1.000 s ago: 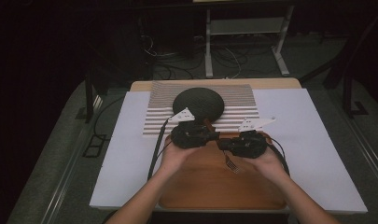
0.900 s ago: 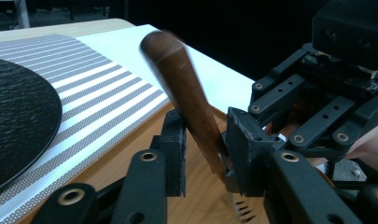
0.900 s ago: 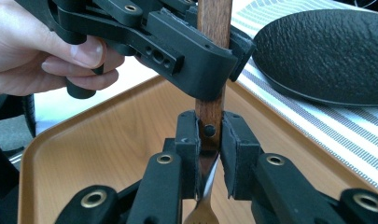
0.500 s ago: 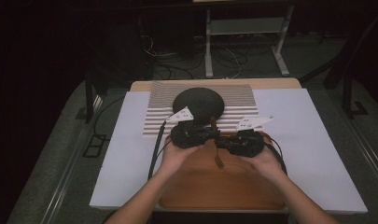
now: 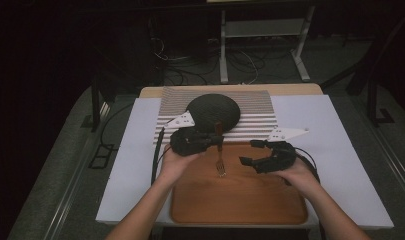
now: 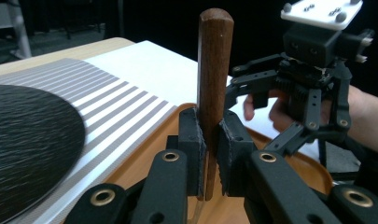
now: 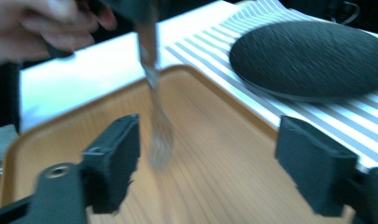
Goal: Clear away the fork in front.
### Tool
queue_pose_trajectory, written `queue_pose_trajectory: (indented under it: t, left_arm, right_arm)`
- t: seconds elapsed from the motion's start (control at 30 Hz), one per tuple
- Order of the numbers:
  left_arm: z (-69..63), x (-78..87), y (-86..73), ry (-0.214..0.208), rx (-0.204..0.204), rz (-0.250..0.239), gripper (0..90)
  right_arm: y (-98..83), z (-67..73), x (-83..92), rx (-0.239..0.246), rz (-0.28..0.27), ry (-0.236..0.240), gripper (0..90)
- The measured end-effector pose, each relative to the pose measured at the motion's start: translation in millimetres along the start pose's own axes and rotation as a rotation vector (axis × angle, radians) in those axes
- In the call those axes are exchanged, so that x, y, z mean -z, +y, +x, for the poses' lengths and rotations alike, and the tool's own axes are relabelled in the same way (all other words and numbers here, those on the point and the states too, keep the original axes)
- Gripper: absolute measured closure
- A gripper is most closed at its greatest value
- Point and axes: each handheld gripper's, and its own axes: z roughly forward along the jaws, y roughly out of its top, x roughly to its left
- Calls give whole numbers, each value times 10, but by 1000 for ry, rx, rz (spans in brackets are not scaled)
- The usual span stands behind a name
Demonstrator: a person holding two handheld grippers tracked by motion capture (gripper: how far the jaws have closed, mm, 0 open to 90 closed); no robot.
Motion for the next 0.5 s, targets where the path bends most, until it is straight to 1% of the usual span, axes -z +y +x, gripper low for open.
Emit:
queue_pose_trajectory:
  t: [0.1,0.2,0.27,0.33,0.4,0.5]
  left_arm:
    - [35,136,-5,5,-10,1,805]
    - [66,264,-3,1,-5,4,805]
    - [74,334,2,2,-1,4,804]
    - [70,396,8,2,-8,7,804]
    - [60,449,4,-4,-15,13,803]
    - [49,524,-26,-9,-8,20,802]
  right_arm:
    - [-139,-62,107,16,19,-49,142]
    - [-282,-112,209,15,44,-90,138]
    - [-366,-129,268,27,64,-119,128]
    - [-442,-143,331,26,75,-131,112]
    - [-511,-162,394,13,71,-140,98]
    - [-597,-193,490,-9,60,-158,85]
